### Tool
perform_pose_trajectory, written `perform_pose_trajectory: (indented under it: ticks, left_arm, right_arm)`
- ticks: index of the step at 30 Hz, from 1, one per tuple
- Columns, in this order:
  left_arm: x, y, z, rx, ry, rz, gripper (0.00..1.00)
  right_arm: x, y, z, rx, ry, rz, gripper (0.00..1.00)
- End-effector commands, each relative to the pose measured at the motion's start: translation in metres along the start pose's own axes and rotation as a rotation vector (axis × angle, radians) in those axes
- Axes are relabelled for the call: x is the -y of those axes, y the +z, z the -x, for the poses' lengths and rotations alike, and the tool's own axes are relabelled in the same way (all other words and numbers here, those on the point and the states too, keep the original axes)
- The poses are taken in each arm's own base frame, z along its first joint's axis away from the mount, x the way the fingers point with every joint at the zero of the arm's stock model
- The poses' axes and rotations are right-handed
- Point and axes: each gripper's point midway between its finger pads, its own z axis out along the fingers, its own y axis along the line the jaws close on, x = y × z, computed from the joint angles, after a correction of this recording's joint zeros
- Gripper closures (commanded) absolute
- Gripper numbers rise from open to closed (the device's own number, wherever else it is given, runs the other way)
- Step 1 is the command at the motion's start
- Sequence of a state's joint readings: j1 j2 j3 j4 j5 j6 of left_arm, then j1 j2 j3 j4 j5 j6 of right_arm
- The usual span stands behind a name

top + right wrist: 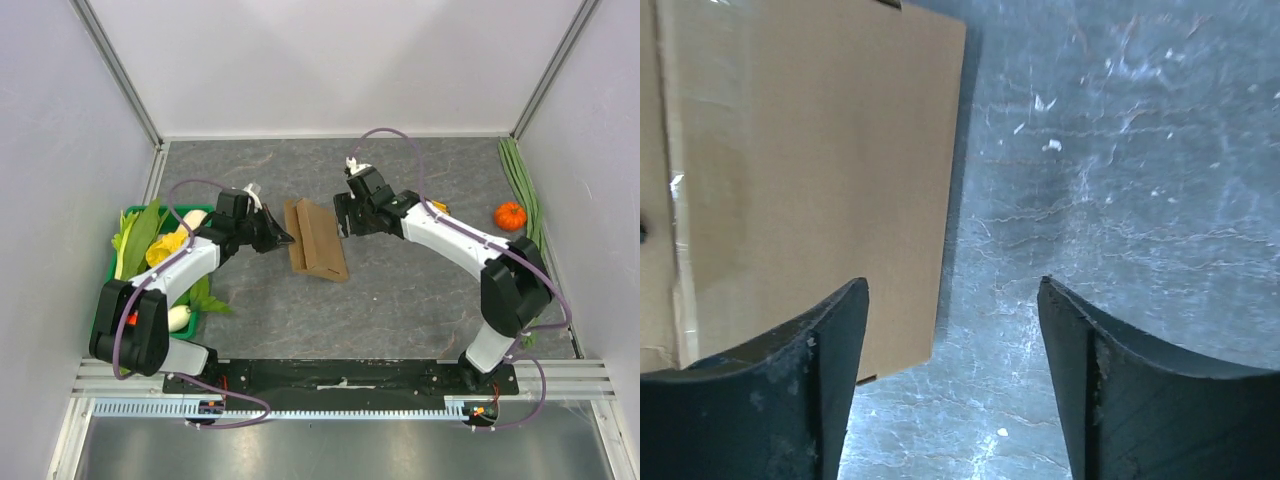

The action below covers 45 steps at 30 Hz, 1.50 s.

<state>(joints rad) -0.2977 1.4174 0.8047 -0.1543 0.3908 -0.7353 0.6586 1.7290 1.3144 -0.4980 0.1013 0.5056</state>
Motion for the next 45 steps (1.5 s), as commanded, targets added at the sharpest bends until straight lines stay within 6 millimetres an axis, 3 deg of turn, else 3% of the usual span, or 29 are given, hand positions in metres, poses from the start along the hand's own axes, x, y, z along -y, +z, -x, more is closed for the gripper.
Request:
perform_pose_trajectory:
  ticks: [1, 5, 8, 13, 17, 22, 27, 33, 40, 42, 45]
  left_arm:
    - [0.032, -0.021, 0.009, 0.0, 0.017, -0.079, 0.98]
    - [0.04, -0.026, 0.013, 0.005, 0.048, -0.093, 0.98]
    - [0.04, -0.025, 0.014, -0.001, 0.069, -0.088, 0.98]
    - [0.055, -0.027, 0.014, -0.017, 0.096, -0.165, 0.98]
    - [0.068, -0.03, 0.019, -0.022, 0.125, -0.213, 0.98]
    - [0.074, -0.034, 0.022, -0.025, 0.141, -0.221, 0.98]
    - [0.085, -0.044, 0.029, -0.017, 0.174, -0.228, 0.98]
    - [0.095, -0.052, 0.032, -0.025, 0.172, -0.233, 0.98]
    - [0.107, -0.055, 0.029, -0.067, 0.118, -0.287, 0.98]
    - [0.106, -0.054, 0.029, -0.068, 0.115, -0.281, 0.98]
    - [0.102, -0.053, 0.027, -0.075, 0.103, -0.258, 0.96]
  right_arm:
    - [-0.013, -0.044, 0.05, 0.144, 0.001, 0.049, 0.22]
    - [-0.039, -0.055, 0.065, 0.184, -0.011, 0.182, 0.21]
    - [-0.058, -0.056, 0.065, 0.166, -0.018, 0.281, 0.23]
    - [-0.071, -0.042, 0.056, 0.119, -0.062, 0.324, 0.2]
    - [-0.072, -0.025, 0.046, 0.08, -0.057, 0.311, 0.28]
    - [-0.054, -0.002, 0.022, 0.014, -0.002, 0.217, 0.38]
    - [-0.019, -0.004, 0.02, 0.041, 0.053, 0.09, 0.4]
    - [0.01, -0.004, 0.013, 0.059, 0.071, -0.014, 0.22]
    - [0.024, -0.026, 0.039, 0.169, 0.092, -0.094, 0.15]
    - [0.022, -0.029, 0.044, 0.186, 0.086, -0.086, 0.15]
    - [0.004, -0.021, 0.043, 0.163, 0.044, 0.015, 0.16]
